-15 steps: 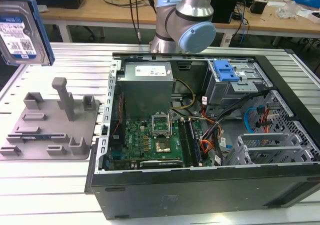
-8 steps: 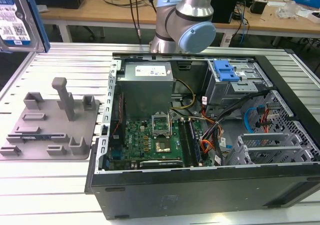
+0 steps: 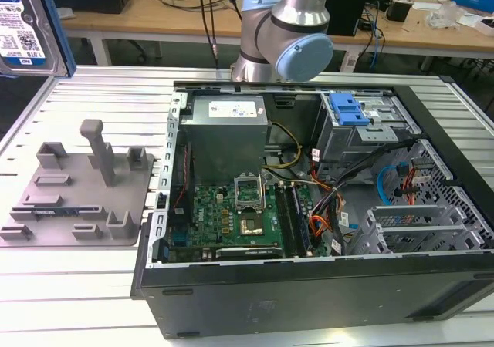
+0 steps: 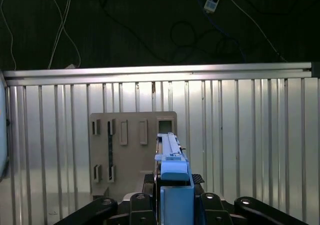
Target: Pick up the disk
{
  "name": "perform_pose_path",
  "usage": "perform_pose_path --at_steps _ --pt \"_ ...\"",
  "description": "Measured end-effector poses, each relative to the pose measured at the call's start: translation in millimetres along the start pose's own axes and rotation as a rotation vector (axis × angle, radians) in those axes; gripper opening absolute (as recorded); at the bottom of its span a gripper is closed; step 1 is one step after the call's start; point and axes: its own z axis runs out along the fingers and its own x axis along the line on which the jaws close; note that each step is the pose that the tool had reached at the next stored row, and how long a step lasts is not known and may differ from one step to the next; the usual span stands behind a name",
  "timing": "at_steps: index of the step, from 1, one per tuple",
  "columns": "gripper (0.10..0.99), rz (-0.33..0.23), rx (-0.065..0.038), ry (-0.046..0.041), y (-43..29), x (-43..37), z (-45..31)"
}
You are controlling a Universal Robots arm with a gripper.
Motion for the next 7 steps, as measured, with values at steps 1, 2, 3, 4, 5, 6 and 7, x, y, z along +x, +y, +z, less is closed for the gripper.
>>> perform_pose_path --at_steps 1,2,3,4,5,6,7 --pt "0.365 0.000 0.000 0.0000 0.0 0.0 0.0" --pt "0.365 0.000 0.000 0.0000 0.0 0.0 0.0" --pt "0.365 0.000 0.000 0.0000 0.0 0.0 0.0" --pt "0.365 0.000 0.000 -0.0001 0.0 0.0 0.0" --pt "0.365 0.000 0.000 -0.0001 0.0 0.0 0.0" --pt "0.365 0.000 0.000 -0.0001 0.0 0.0 0.0" --pt "0.365 0.000 0.000 -0.0001 0.0 0.0 0.0"
